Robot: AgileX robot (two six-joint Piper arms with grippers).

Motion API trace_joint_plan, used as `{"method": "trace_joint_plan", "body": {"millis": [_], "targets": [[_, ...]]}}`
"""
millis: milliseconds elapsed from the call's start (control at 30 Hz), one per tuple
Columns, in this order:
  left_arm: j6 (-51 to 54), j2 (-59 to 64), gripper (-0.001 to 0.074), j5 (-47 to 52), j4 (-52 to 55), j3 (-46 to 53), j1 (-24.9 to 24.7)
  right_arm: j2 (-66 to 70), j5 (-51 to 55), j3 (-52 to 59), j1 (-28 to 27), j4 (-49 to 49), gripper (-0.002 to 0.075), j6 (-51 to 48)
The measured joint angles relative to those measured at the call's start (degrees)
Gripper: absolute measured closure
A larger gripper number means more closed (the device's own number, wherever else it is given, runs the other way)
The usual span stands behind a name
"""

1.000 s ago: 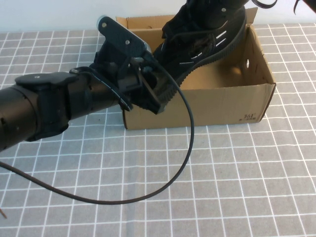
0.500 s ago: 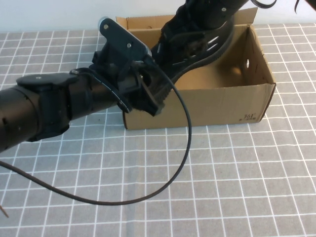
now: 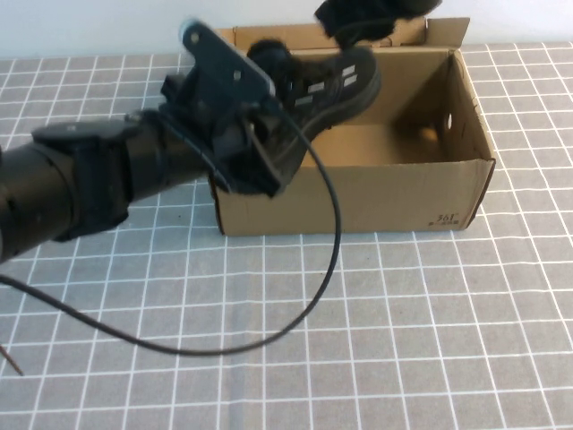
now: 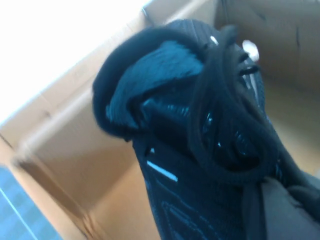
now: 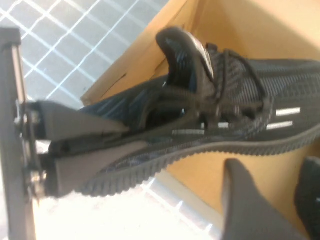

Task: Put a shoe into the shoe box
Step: Place the shoe in the shoe box

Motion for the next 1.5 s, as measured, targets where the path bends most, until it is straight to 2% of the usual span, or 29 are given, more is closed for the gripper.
{"method": "trace_joint_plan", "body": {"millis": [200,300,433,600,700,867,1200,1500], "targets": [[0.14,0.0,0.0716,3.82,2.1,-7.02,0.0,-4.8,0.13,0.0,0.0,-1.8,0.0673,0.0],[-2.68,0.0,0.0716,6.91,4.68,-9.5,0.11,-7.75,0.23,1.73,0.0,-3.49,0.0722,0.0],[-16.81,0.0,0.0716,15.72,13.53,-11.69,2.16,-12.16,0.34,5.31,0.0,-5.75,0.0736,0.77],[-39.55,0.0,0.0716,29.56,32.27,-15.61,3.79,-16.93,0.46,11.33,0.0,-6.91,0.074,1.26],[-46.5,0.0,0.0716,34.05,42.31,-18.02,3.79,-18.34,0.57,13.71,0.0,-7.31,0.0741,1.52],[-45.0,1.0,0.0716,36.48,50.12,-22.41,5.01,-18.6,0.57,14.87,0.0,-7.88,0.0742,2.38],[-36.45,16.61,0.0717,49.88,48.17,-39.53,12.13,-19.61,0.57,14.87,0.0,-10.65,0.0742,2.61],[-33.86,32.37,0.0717,58.56,45.85,-57.39,13.07,-20.18,0.57,14.87,0.0,-12.8,0.0742,2.61]]}}
